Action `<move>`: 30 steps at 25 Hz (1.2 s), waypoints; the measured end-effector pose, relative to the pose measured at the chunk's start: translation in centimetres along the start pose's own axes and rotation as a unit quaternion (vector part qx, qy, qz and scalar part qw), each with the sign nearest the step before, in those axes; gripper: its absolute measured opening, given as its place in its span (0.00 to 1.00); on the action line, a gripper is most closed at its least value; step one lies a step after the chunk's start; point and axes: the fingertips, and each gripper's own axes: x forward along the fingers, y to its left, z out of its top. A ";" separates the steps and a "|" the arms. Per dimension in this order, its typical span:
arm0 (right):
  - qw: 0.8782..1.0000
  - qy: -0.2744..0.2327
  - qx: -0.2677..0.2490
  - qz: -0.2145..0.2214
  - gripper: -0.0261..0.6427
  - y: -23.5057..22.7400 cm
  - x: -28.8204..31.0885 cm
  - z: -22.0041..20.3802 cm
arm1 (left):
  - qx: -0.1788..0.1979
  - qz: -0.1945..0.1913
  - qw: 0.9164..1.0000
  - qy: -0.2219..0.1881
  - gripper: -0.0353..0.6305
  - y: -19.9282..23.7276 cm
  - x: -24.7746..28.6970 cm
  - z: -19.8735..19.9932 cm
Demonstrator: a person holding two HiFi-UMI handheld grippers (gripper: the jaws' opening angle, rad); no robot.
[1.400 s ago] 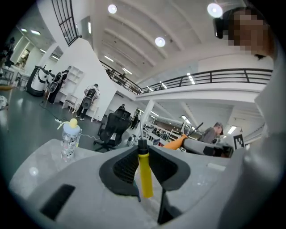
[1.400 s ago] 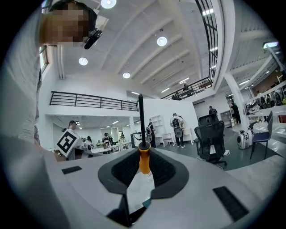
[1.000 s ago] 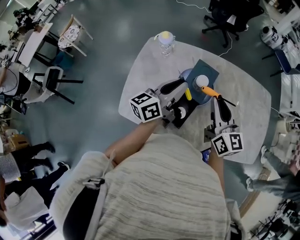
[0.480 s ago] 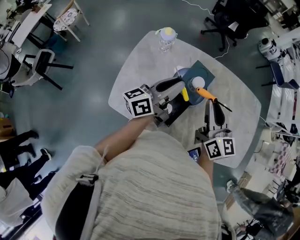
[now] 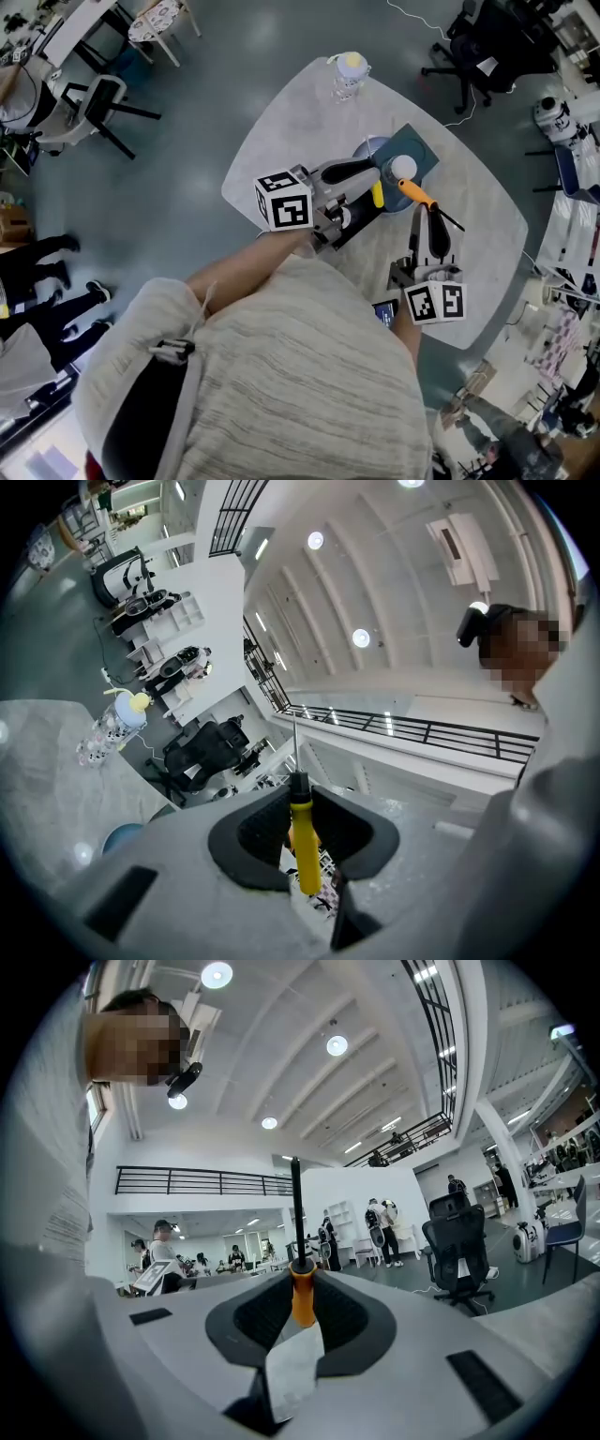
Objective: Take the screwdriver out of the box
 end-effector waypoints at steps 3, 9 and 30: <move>1.000 -0.002 0.007 0.000 0.14 0.0 -0.1 -0.2 | 0.006 0.001 1.000 0.011 0.18 -0.3 0.1 -0.2; 1.000 -0.001 0.008 -0.009 0.14 -0.3 -0.5 -0.8 | 0.014 -0.005 0.999 0.031 0.18 -0.8 0.6 -1.0; 1.000 -0.010 0.002 -0.018 0.14 -0.7 -0.3 -0.3 | 0.022 -0.020 0.998 0.060 0.18 -1.7 1.7 -1.2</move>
